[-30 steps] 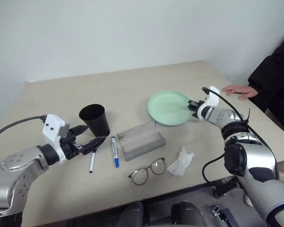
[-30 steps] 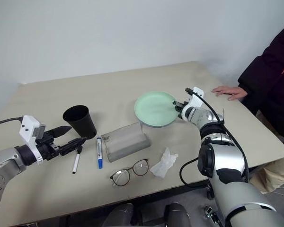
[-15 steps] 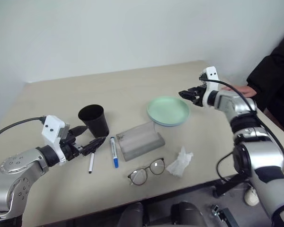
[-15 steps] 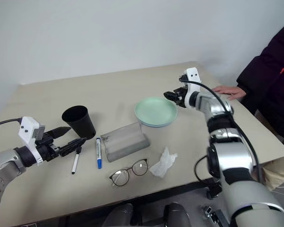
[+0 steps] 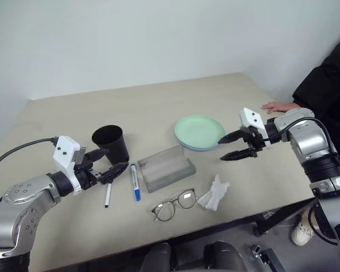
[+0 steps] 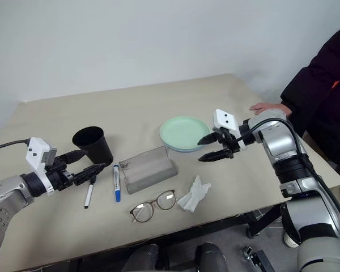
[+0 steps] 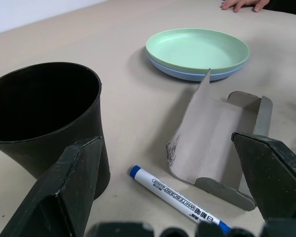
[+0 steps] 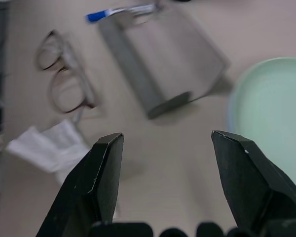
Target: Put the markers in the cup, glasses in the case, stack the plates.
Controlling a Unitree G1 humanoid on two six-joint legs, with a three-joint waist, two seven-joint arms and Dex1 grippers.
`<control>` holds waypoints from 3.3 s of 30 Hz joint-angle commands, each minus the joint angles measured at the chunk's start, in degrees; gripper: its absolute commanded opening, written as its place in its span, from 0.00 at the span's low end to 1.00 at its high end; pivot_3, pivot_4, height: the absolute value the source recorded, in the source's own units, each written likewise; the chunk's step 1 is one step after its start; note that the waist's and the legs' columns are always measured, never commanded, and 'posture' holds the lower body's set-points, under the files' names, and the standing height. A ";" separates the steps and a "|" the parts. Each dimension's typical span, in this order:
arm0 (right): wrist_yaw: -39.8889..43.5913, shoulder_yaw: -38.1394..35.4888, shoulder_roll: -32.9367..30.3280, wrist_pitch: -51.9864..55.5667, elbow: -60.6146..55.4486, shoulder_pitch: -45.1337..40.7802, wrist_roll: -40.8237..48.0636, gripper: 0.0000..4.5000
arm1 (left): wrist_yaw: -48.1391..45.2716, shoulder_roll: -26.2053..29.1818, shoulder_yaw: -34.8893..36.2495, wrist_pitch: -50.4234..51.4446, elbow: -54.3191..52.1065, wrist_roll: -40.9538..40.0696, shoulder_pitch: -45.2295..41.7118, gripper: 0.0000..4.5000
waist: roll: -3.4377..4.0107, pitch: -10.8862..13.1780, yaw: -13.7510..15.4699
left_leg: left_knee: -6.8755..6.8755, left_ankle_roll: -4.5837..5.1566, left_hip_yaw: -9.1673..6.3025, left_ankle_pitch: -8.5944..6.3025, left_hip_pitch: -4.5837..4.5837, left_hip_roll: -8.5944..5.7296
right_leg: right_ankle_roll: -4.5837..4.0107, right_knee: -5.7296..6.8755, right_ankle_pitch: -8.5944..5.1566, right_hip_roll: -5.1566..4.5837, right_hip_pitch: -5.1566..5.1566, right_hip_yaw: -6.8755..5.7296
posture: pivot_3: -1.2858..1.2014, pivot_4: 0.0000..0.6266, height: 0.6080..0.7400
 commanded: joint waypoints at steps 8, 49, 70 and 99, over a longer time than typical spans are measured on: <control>1.66 8.47 0.43 -5.58 1.32 1.07 1.20 0.68 | 0.70 -0.28 1.90 -0.98 -2.63 -0.23 1.27 1.00 | -0.23 0.03 0.02 | -0.01 -0.06 0.00 -0.04 -0.04 0.00 | -0.02 -0.05 0.01 -0.05 -0.05 0.00 | 0.52 0.00 0.70; 1.18 4.42 5.30 -8.61 11.29 -8.77 2.29 0.01 | 3.02 -0.89 2.95 -0.12 -4.69 -1.15 2.51 1.00 | -0.32 0.02 0.16 | -0.01 -0.06 0.00 -0.04 -0.03 0.01 | -0.05 -0.05 0.03 0.01 -0.07 -0.01 | 0.52 0.00 0.70; -46.52 -3.87 17.33 -22.06 51.75 -24.43 -16.83 0.09 | 4.00 -1.58 2.46 -0.30 -4.74 -0.58 2.34 1.00 | -0.35 0.00 -0.21 | -0.17 -0.32 0.57 0.12 -0.17 0.02 | -0.21 0.10 0.14 0.09 -0.45 0.38 | 0.52 0.00 0.70; 1.66 -3.96 6.82 4.00 1.02 -3.69 3.20 1.00 | -8.65 3.90 -18.62 2.21 -0.09 2.36 -12.99 1.00 | -0.32 0.02 0.30 | -0.01 -0.26 0.38 0.16 -0.01 0.22 | -0.28 0.10 0.20 0.20 -0.21 0.14 | 0.52 0.00 0.70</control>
